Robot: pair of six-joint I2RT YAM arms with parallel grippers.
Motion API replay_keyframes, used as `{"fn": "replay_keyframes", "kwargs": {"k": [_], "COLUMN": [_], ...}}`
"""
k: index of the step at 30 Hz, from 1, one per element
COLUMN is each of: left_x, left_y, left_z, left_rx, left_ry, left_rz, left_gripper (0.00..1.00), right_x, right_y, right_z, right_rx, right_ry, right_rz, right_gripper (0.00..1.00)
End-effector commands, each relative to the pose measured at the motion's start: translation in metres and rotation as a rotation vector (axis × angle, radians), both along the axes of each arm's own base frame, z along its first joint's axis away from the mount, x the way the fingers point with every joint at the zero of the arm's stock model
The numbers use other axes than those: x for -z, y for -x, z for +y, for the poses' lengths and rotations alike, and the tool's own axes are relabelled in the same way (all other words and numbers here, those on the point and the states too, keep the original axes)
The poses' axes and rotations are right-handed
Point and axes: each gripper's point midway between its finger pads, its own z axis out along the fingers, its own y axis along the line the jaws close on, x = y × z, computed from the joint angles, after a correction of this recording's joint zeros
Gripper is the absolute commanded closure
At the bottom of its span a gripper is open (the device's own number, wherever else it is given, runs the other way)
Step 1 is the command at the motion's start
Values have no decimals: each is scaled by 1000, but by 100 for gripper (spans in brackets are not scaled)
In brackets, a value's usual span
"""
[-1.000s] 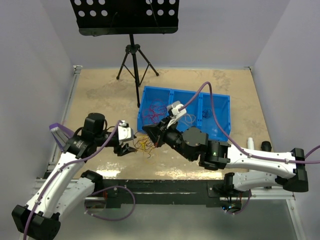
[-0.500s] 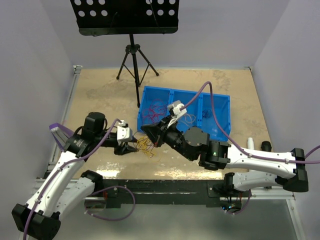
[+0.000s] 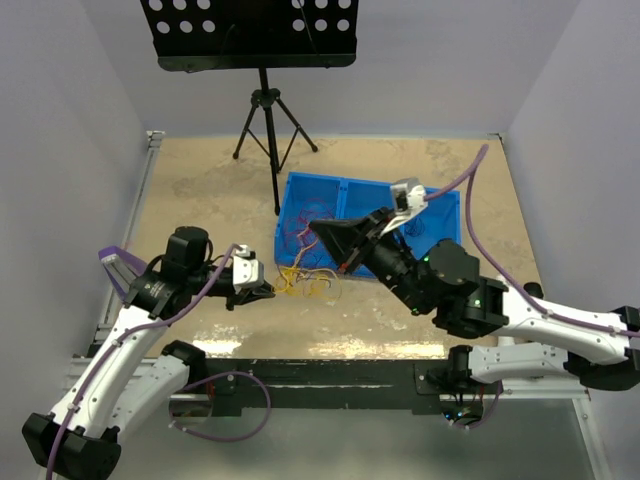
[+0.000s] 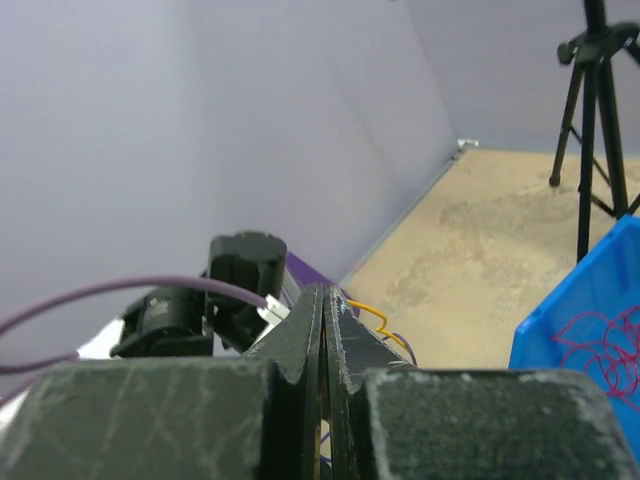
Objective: Untangle the cables
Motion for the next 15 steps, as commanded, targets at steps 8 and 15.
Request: {"fn": "replay_keyframes", "kwargs": {"k": [8,15], "left_x": [-7,44], "left_y": [-11,-63], "left_z": [8,68], "left_rx": [-34,-287], "left_ry": [-43,-411], "left_rz": [-90,-242], "left_gripper": [100,100], "right_x": [-41,-87], "right_y": [-12,-31], "right_z": [-53,-128], "right_rx": [153,412], "right_ry": [-49,-67], "right_rz": [-20,-19], "right_gripper": [100,100]}}
